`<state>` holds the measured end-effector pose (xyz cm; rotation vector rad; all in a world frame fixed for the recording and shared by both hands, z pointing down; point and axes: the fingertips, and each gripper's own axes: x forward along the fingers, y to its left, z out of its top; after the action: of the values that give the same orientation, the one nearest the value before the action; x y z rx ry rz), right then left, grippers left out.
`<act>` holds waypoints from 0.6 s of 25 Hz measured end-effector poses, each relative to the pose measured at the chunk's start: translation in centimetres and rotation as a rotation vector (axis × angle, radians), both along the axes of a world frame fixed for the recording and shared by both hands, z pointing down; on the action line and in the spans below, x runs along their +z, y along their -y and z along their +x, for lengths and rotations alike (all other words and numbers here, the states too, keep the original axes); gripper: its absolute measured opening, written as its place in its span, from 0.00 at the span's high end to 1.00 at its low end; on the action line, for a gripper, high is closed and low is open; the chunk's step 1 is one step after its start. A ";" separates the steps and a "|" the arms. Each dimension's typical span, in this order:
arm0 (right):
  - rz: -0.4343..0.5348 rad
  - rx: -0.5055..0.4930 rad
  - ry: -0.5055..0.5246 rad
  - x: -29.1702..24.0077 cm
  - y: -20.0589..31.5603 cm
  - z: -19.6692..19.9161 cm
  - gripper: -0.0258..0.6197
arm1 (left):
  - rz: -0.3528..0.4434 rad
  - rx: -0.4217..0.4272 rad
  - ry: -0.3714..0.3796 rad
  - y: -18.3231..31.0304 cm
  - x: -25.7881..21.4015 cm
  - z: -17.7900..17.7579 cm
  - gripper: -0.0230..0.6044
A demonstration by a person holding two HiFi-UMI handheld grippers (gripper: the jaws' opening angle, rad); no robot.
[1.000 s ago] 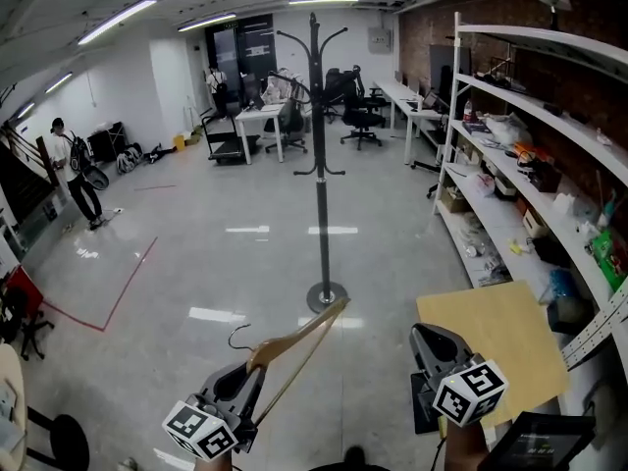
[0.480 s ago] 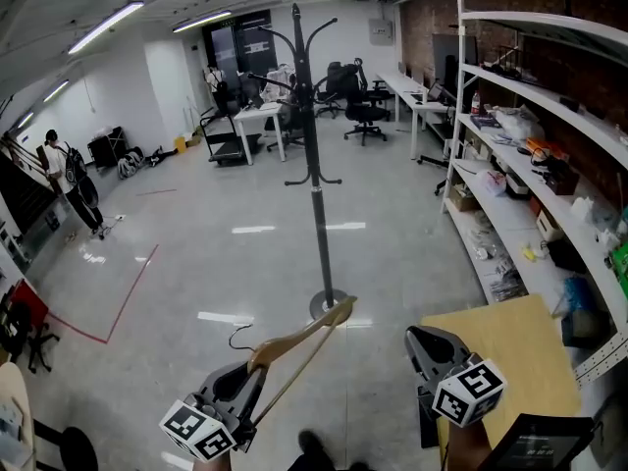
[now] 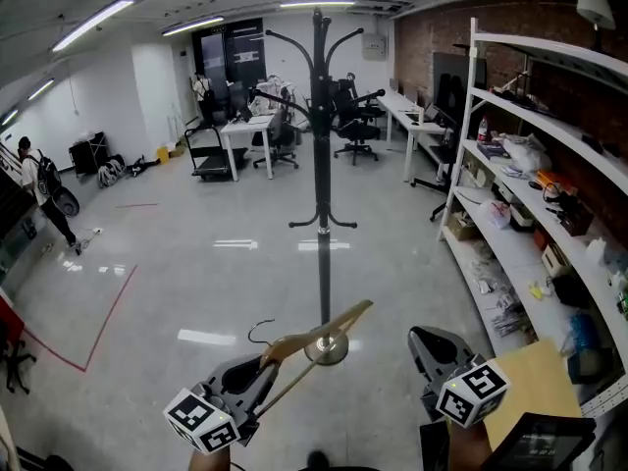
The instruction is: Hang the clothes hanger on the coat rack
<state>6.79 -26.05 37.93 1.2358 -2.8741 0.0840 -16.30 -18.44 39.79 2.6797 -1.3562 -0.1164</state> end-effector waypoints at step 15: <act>0.014 0.006 -0.010 -0.8 13.9 -4.4 0.95 | 0.004 0.168 0.009 18.3 -2.6 -2.7 0.88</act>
<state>2.39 -39.93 37.14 1.2429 -2.8676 0.0569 -19.05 -36.75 37.19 2.7863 -1.1278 -0.0898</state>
